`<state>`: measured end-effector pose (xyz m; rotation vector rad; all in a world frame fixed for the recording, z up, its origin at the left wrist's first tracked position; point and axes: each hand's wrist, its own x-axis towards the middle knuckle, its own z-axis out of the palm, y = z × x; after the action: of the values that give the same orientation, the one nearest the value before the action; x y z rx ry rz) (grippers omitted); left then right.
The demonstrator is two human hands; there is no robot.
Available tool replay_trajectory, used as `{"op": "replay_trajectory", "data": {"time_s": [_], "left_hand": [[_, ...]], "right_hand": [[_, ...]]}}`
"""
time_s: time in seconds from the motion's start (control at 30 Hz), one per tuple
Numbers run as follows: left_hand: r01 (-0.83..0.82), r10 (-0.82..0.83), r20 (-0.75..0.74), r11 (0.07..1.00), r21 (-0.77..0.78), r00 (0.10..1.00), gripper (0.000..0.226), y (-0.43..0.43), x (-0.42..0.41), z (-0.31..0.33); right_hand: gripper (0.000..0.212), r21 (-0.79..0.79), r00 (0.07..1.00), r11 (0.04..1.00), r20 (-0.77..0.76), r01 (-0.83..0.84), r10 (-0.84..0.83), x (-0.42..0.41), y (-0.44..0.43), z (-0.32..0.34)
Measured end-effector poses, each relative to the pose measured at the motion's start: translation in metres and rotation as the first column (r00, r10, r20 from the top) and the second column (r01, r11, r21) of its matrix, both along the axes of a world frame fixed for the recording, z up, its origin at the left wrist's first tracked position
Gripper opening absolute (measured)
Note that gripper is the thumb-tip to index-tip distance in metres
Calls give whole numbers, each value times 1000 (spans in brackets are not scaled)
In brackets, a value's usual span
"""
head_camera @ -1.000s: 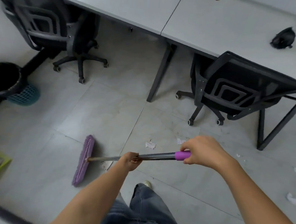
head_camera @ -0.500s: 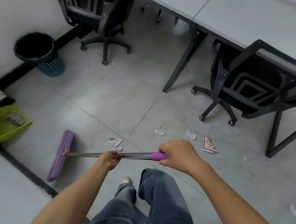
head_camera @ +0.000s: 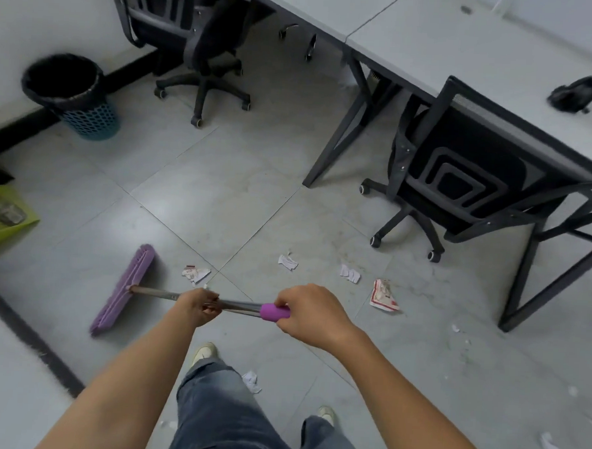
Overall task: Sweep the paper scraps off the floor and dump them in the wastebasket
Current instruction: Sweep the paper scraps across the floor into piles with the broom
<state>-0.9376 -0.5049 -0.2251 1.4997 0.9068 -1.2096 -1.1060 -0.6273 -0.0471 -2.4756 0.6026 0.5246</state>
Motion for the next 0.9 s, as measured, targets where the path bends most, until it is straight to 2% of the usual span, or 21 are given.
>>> {"op": "replay_trajectory", "data": {"time_s": [0.13, 0.23, 0.33, 0.4, 0.63, 0.8, 0.9], "left_hand": [[17, -13, 52, 996, -84, 999, 23, -56, -97, 18], [-20, 25, 29, 986, -168, 999, 24, -89, -162, 44], [-113, 116, -7, 952, -286, 993, 22, -115, -210, 68], [-203, 198, -49, 921, -334, 979, 18, -127, -235, 81], [-369, 348, -125, 842, -394, 929, 20, -112, -278, 118], [-336, 365, 26, 880, -335, 930, 21, -39, -264, 126], [-393, 418, 40, 878, -275, 907, 22, 29, -249, 110]], "right_hand": [[24, -4, 989, 990, 53, 142, -141, -83, -41, 29], [18, 14, 957, 964, 123, 264, -264, -137, -65, 62], [13, -17, 879, 916, 288, 401, -380, -174, -83, 92], [11, -74, 836, 896, 398, 438, -376, -191, -89, 108], [8, -46, 812, 926, 497, 376, -305, -238, -80, 148], [11, 25, 804, 945, 517, 328, -293, -221, -39, 135], [14, 61, 841, 969, 486, 239, -238, -203, 15, 111]]}}
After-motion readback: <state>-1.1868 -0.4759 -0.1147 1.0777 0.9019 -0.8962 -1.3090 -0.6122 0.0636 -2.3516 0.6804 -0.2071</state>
